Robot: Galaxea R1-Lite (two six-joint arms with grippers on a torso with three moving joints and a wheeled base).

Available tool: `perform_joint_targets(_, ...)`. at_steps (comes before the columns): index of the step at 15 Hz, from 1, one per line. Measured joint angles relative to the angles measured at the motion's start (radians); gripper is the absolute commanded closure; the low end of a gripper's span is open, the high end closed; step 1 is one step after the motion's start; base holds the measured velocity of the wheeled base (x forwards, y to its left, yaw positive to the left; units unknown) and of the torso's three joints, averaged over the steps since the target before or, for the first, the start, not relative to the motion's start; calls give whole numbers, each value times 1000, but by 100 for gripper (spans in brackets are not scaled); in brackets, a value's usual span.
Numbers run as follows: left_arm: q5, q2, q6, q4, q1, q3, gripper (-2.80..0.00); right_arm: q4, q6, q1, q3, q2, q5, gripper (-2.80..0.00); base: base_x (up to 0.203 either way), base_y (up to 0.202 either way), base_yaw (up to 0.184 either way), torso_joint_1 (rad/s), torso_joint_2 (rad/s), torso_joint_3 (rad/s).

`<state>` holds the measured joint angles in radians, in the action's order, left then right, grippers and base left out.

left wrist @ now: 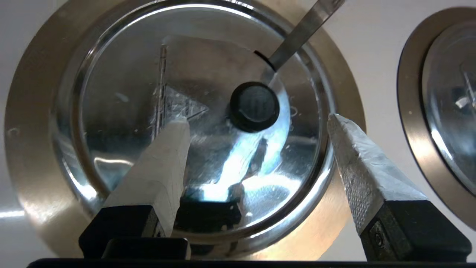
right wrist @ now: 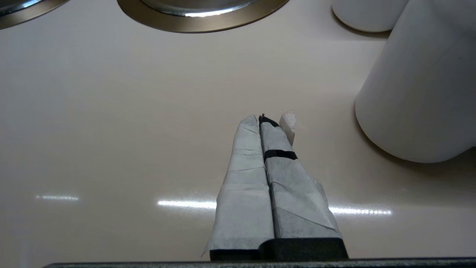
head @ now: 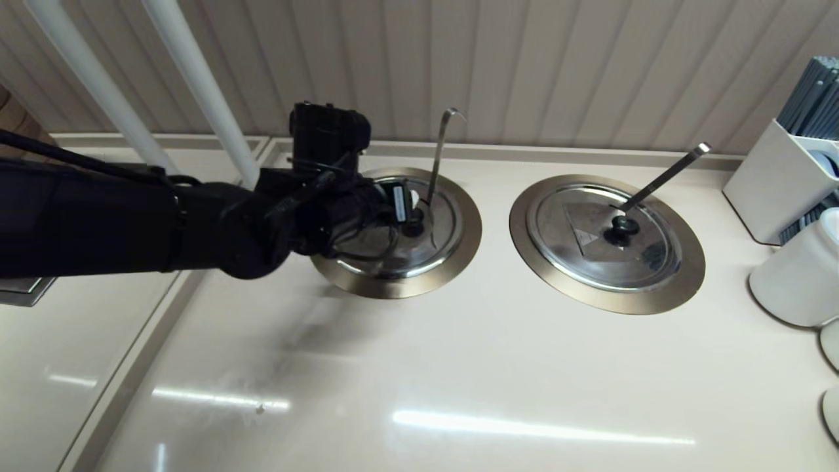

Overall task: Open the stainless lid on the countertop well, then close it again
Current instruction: Open the lid

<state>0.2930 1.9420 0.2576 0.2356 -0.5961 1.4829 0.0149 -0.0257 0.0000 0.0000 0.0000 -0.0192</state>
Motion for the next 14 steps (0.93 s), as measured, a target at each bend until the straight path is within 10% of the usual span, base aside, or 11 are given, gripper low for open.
perform_joint_targets(3, 78, 60, -46, 232, -29, -44, -280, 0, 0, 0, 0, 0, 0, 0, 0, 0, 0, 0, 0, 0)
perform_joint_targets(14, 80, 173, -131, 465, -56, -129, -280, 0, 0, 0, 0, 0, -1, 0, 0, 0, 0, 0, 0, 0)
